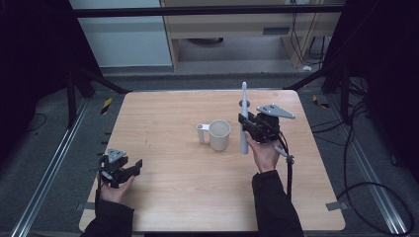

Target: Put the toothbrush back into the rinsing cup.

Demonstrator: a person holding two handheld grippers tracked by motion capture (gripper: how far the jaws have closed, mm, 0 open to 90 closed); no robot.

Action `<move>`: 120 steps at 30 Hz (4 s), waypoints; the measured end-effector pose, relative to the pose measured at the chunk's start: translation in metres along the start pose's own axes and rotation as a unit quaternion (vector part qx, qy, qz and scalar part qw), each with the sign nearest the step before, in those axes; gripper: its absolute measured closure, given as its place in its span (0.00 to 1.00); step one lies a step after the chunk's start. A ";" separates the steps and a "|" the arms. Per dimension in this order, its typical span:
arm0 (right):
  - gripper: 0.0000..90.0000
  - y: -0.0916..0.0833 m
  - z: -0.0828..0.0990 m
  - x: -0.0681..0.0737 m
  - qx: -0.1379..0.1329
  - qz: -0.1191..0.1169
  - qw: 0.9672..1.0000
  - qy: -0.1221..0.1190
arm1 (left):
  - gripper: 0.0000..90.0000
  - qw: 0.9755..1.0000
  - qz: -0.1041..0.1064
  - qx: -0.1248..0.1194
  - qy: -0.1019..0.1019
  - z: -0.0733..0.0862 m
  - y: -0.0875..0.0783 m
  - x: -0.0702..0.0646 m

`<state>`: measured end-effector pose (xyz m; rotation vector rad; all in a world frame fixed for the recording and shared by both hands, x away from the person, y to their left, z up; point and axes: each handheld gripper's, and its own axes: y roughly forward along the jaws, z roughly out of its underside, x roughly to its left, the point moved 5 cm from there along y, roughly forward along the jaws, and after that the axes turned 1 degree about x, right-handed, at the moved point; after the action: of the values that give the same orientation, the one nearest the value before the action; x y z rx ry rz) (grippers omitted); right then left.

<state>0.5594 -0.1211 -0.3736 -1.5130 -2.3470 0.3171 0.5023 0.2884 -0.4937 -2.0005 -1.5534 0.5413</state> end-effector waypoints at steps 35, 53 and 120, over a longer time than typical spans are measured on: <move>0.75 0.023 -0.038 0.017 -0.109 -0.003 0.994 0.031 | 0.45 1.000 0.002 -0.002 0.002 0.000 0.001 0.000; 0.75 0.048 -0.043 0.025 -0.122 -0.003 0.992 0.032 | 0.45 1.000 0.003 -0.002 0.001 0.000 0.002 0.000; 0.75 0.117 0.031 0.032 -0.005 0.029 1.000 0.011 | 0.45 1.000 0.004 -0.004 0.005 -0.001 0.001 -0.001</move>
<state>0.6331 -0.0437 -0.4395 -1.5844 -2.2951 0.3013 0.5034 0.2869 -0.4941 -2.0126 -1.5435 0.5277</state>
